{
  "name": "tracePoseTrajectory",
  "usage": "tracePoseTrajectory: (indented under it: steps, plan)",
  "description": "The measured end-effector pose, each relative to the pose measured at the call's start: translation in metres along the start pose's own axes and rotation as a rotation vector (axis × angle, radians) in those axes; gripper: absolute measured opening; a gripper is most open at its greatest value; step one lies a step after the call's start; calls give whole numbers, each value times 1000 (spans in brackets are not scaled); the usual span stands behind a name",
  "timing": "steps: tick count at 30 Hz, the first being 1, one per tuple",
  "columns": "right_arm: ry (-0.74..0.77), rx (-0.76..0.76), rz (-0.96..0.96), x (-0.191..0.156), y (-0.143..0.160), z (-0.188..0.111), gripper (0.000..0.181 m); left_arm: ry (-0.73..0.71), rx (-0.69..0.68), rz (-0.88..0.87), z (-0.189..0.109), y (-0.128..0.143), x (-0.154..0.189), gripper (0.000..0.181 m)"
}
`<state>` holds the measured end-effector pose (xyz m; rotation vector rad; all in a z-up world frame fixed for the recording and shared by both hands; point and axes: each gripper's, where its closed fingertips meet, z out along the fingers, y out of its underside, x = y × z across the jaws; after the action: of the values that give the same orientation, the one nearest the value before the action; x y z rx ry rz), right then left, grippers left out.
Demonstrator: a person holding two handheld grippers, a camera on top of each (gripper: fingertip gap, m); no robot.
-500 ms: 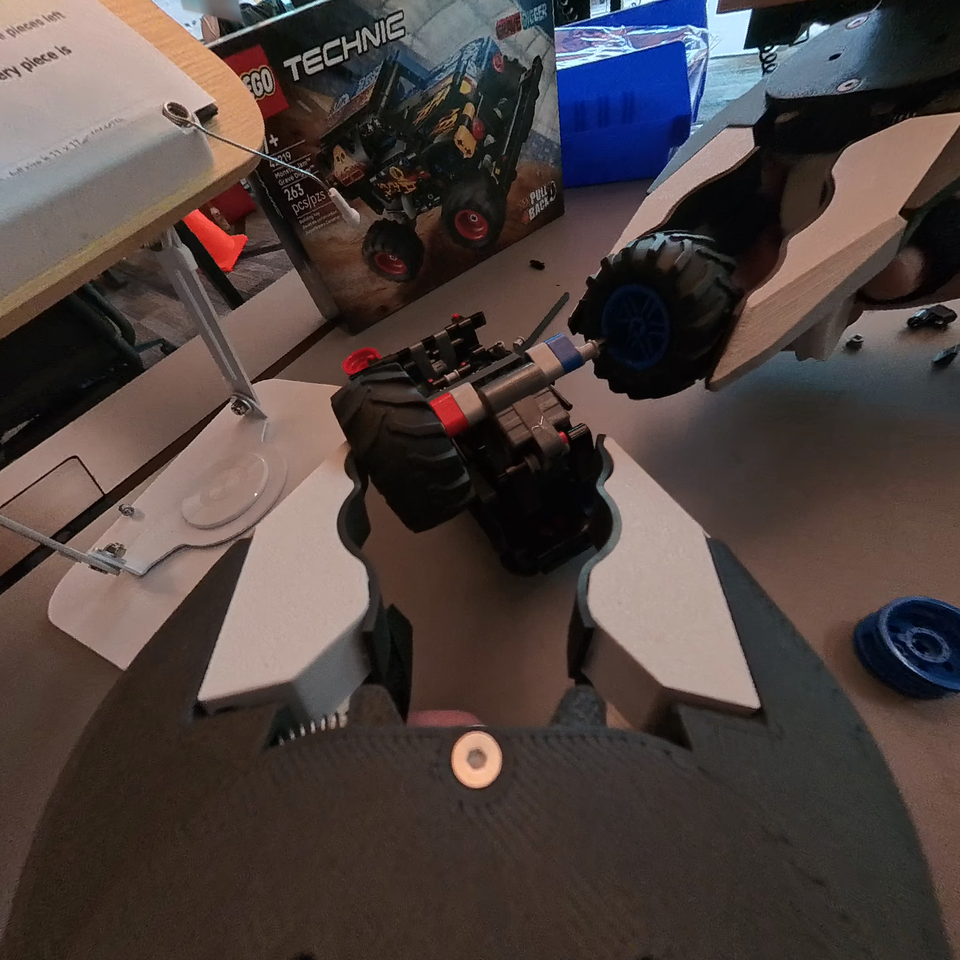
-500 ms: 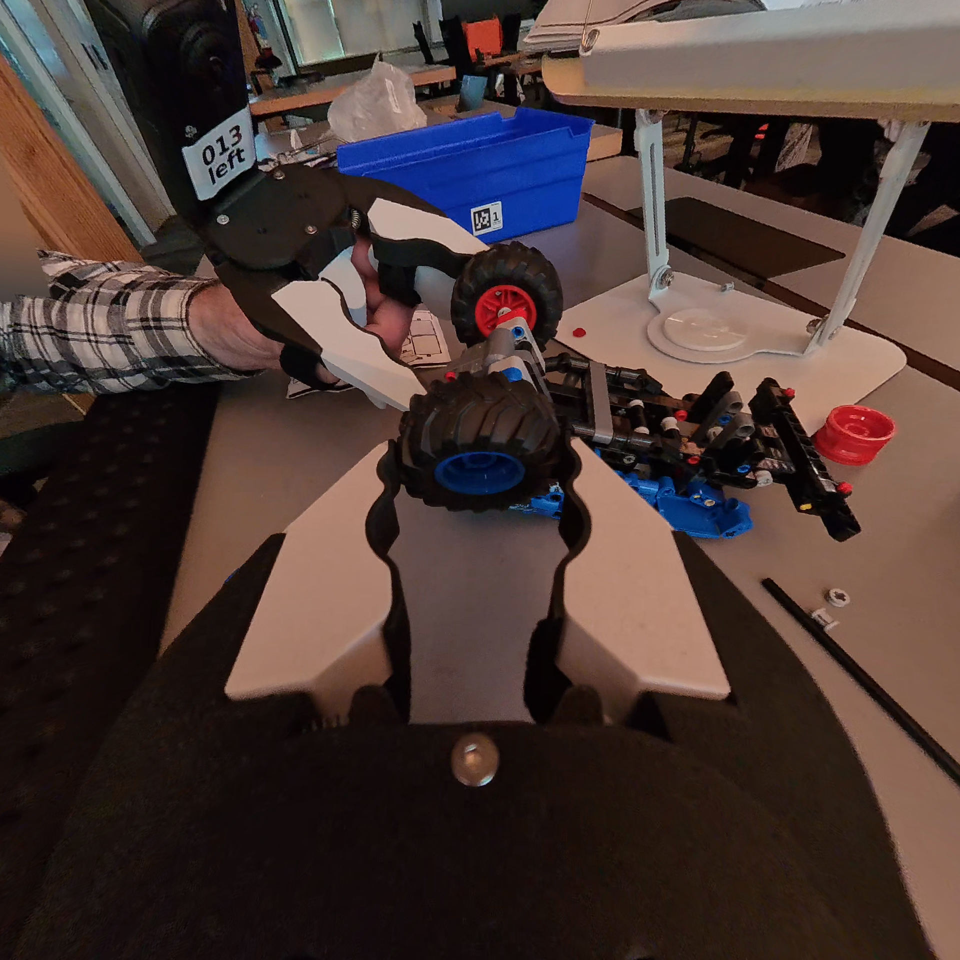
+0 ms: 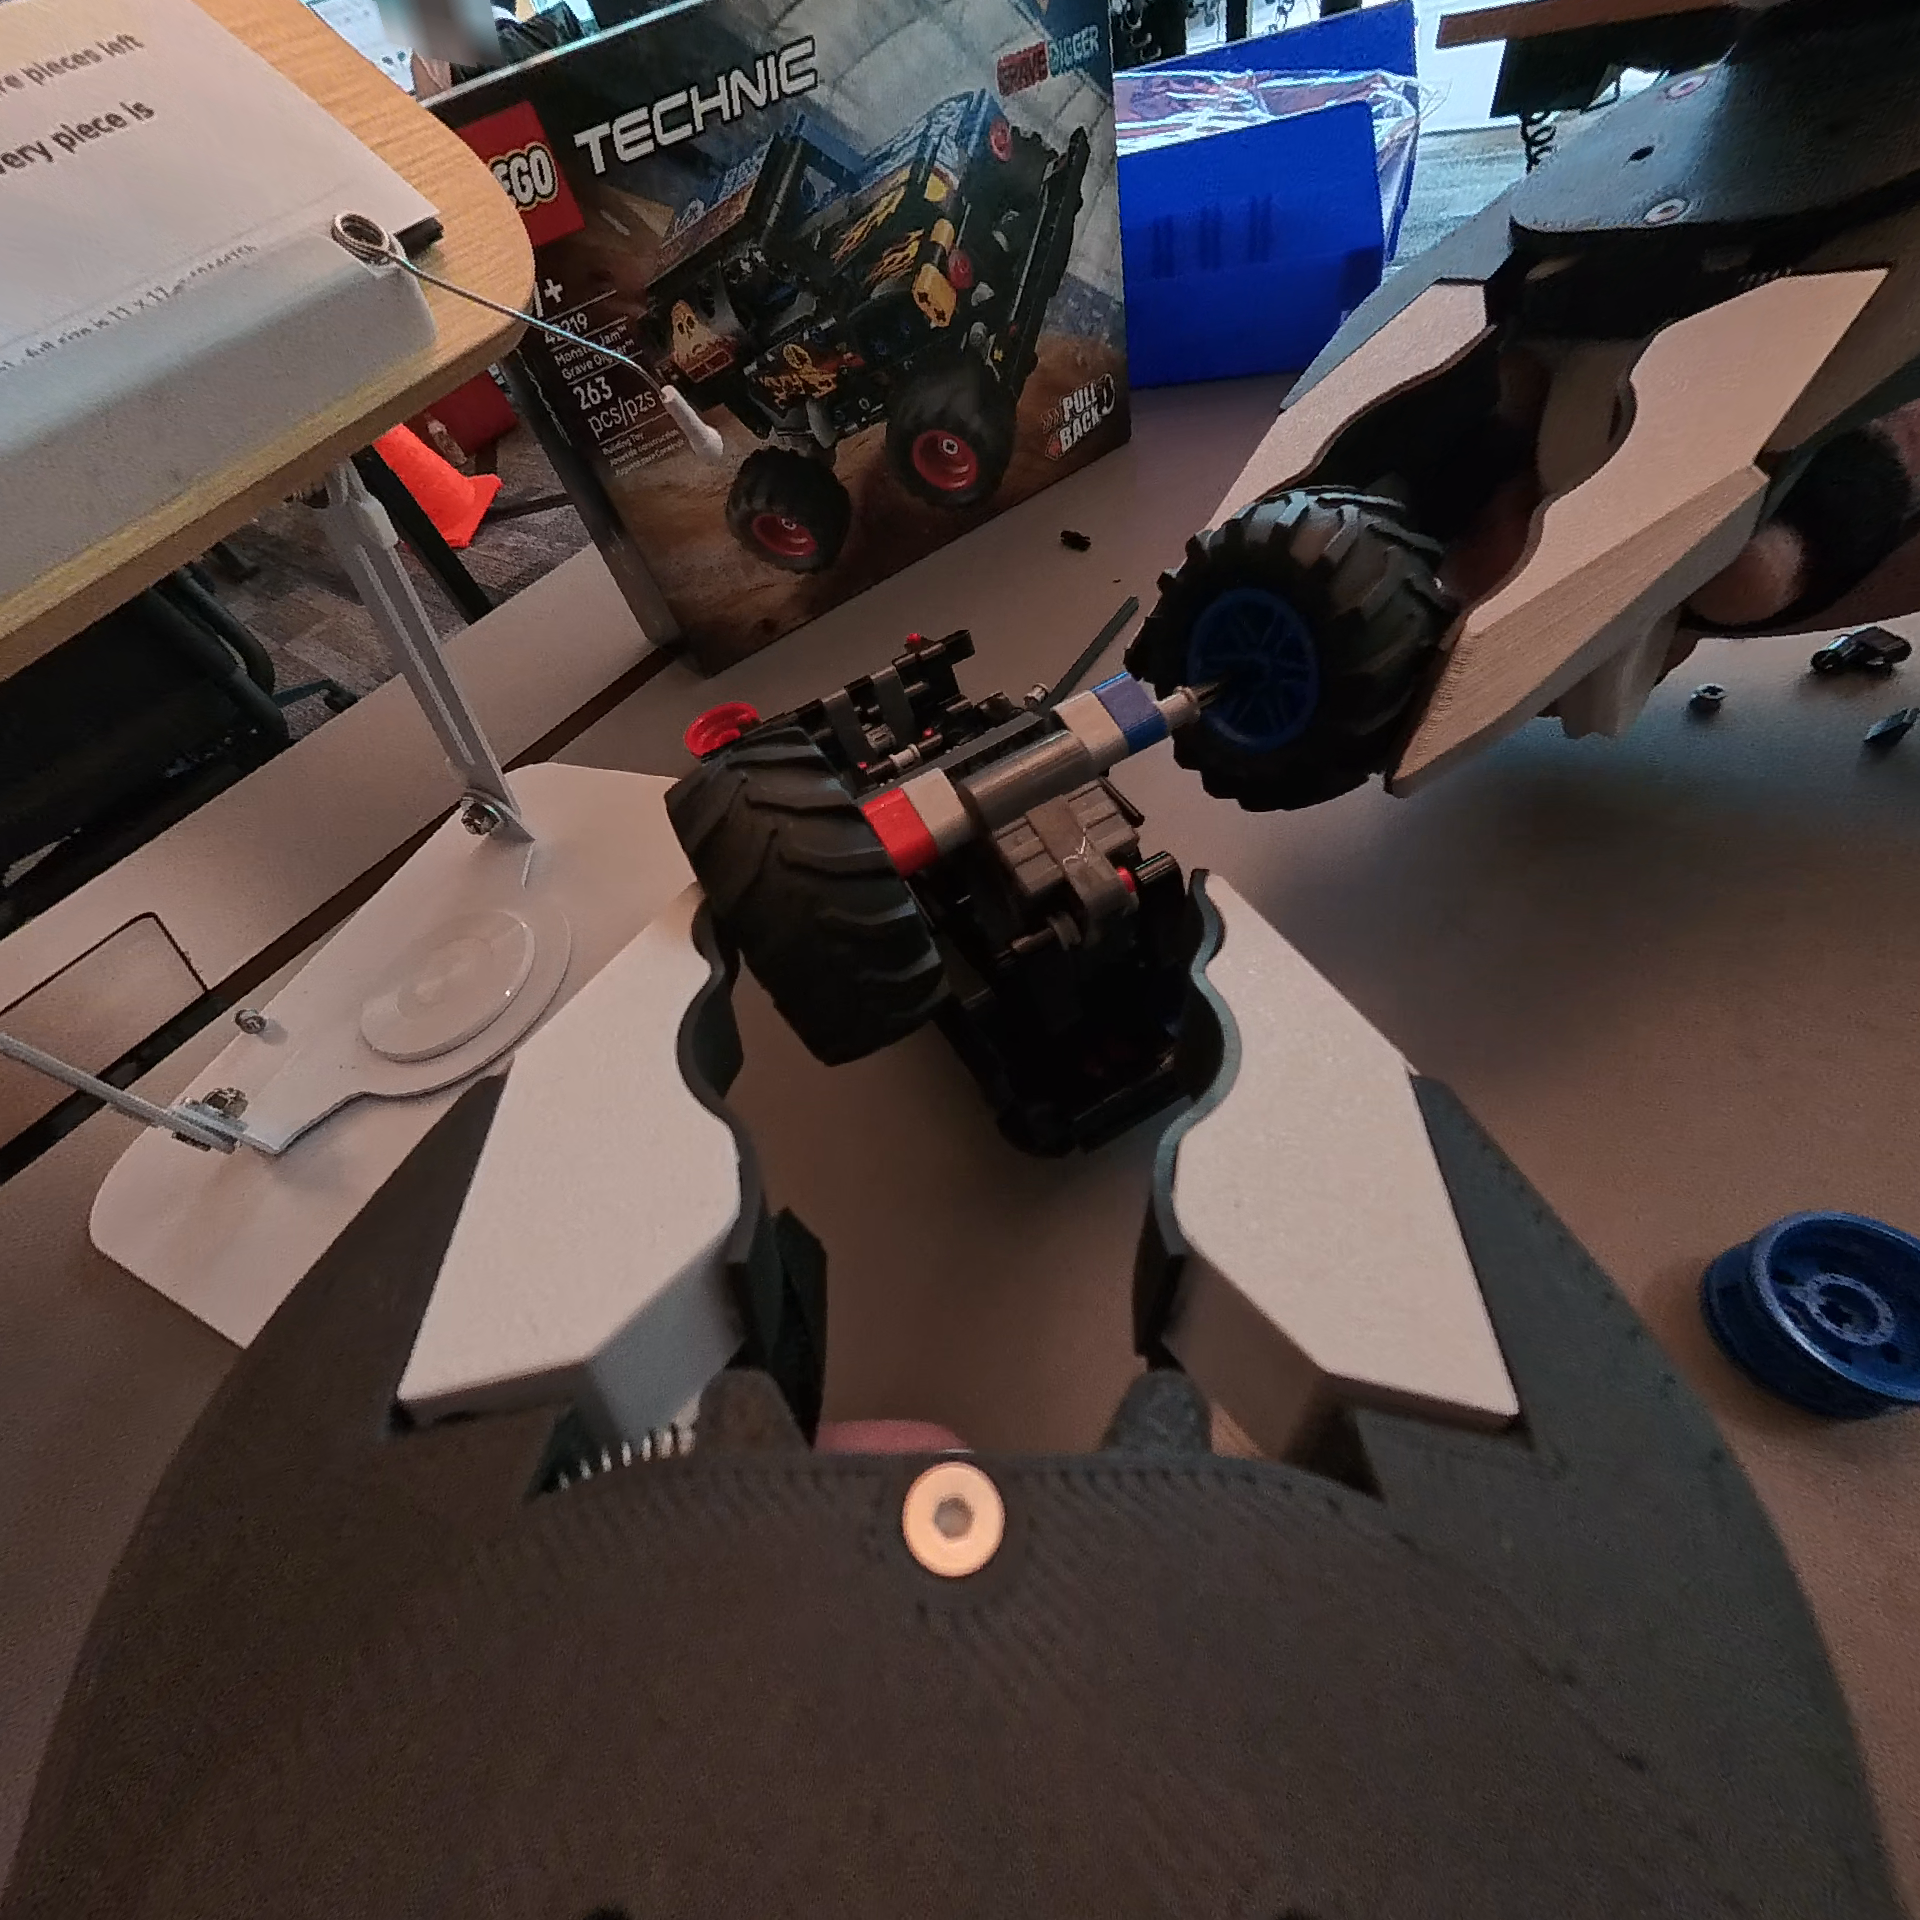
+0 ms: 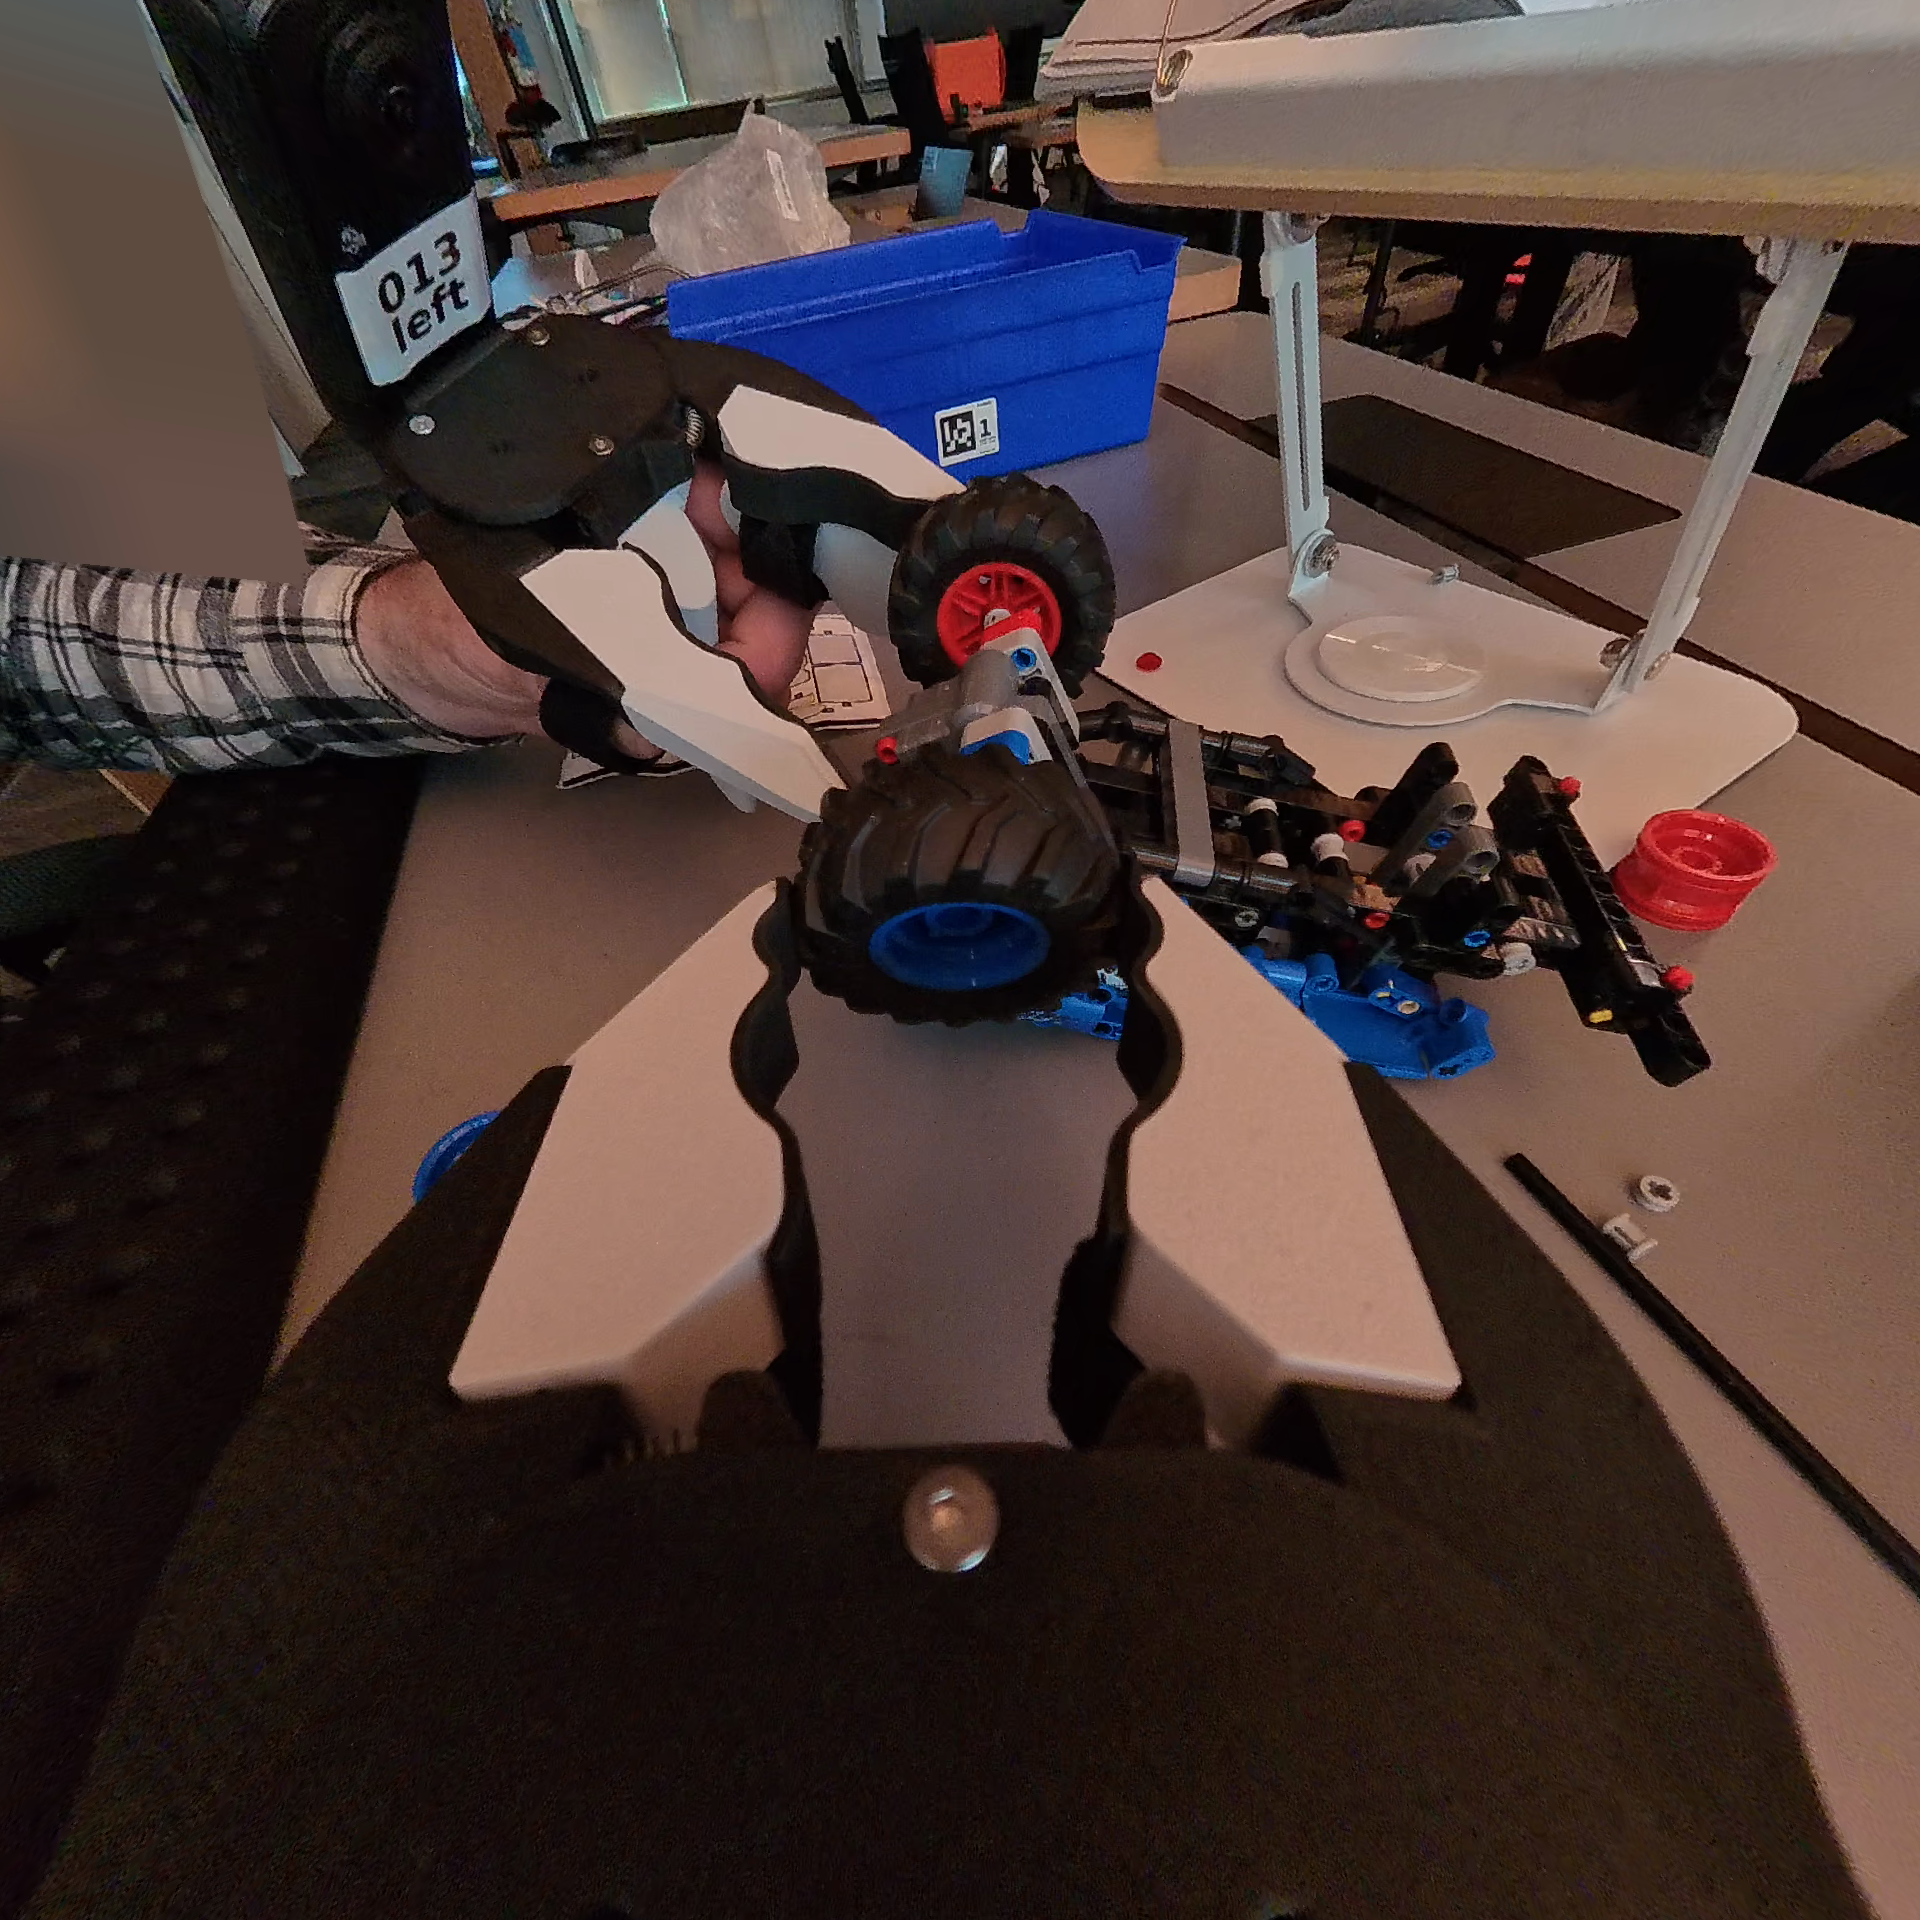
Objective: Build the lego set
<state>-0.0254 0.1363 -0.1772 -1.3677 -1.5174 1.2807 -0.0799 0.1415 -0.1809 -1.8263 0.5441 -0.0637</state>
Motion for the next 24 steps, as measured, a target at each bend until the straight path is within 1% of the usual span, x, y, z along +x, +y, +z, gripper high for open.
tracePoseTrajectory:
  steps: [8,12,19,24]
  plan:
    - [-41,-42,110,1,0,1,60,-17,6,11,-2,0,-2,84]
    - [-106,-38,213,-1,1,2,60,-25,11,25,-3,-1,-2,83]
    - [-193,-39,323,-3,1,1,60,-34,17,41,-4,0,-2,84]
    - [-224,-35,410,-3,1,2,60,-61,15,68,-4,0,-3,84]
